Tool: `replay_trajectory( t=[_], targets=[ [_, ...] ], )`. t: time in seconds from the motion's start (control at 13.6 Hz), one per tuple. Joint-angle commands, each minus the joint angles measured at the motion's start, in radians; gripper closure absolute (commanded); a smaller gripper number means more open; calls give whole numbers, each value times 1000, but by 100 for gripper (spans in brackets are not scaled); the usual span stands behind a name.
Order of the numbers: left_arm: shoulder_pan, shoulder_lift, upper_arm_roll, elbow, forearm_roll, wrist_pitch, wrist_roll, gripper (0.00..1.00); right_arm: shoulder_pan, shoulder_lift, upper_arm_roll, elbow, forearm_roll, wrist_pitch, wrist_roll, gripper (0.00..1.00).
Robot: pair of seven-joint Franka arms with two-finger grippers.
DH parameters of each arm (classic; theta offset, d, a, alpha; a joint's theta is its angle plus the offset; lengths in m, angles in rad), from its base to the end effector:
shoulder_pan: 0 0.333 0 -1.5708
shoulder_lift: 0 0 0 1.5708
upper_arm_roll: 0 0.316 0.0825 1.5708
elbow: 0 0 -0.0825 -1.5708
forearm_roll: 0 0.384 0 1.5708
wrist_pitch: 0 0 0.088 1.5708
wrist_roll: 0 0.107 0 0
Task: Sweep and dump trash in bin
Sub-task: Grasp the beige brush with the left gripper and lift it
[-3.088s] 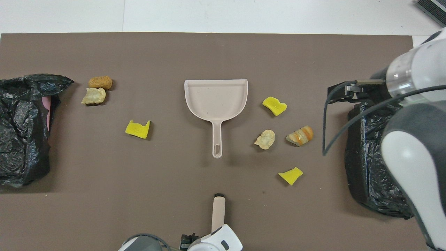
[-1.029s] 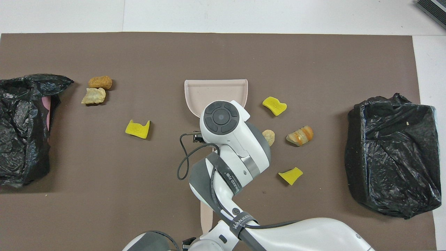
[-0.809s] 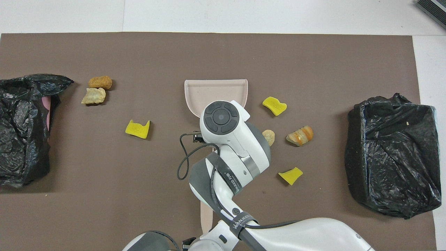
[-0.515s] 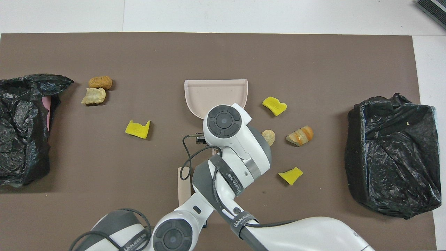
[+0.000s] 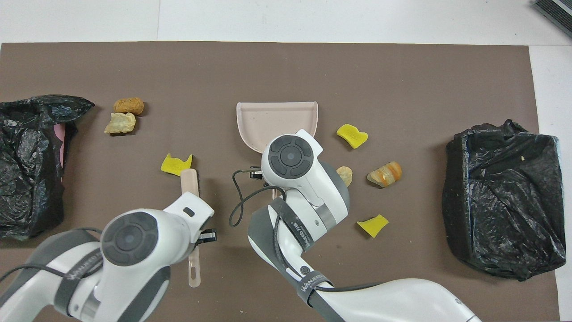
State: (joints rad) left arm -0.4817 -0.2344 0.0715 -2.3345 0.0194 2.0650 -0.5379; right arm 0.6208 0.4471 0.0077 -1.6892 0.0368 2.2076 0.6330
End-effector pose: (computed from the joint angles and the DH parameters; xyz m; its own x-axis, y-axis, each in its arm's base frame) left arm 0.4264 -0.1836 0.4265 0.9928 0.1159 -0.0305 0.1154 -0.9932 -0.0184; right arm 0.5455 0.3973 0.3457 0.9989 -0.0275 0.0368 -0.0249 -0.9973 -0.0696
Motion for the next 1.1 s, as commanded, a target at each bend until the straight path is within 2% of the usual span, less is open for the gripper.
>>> replay_trajectory(
  t=[0.0,0.15,0.51,0.66,0.88,1.03],
  targets=[
    [133,139,-15,179,25,-26,83,100,-9,-13,5,-12,8,18,-6,74],
    [227,196,-13,251,24,-17,212,100,-9,-11,5,-10,3,18,-7,100],
    [408,387,-13,434,57,35,540,100,-9,-24,3,-12,2,9,-42,100],
    [449,473,-13,519,74,67,617,100,-12,-31,3,-14,0,4,-90,100],
    [474,592,-13,624,123,115,680,100,-53,-70,3,-14,1,-8,-302,100],
    [512,612,-13,629,128,138,803,100,-84,-93,5,-15,15,-64,-421,100]
  ],
)
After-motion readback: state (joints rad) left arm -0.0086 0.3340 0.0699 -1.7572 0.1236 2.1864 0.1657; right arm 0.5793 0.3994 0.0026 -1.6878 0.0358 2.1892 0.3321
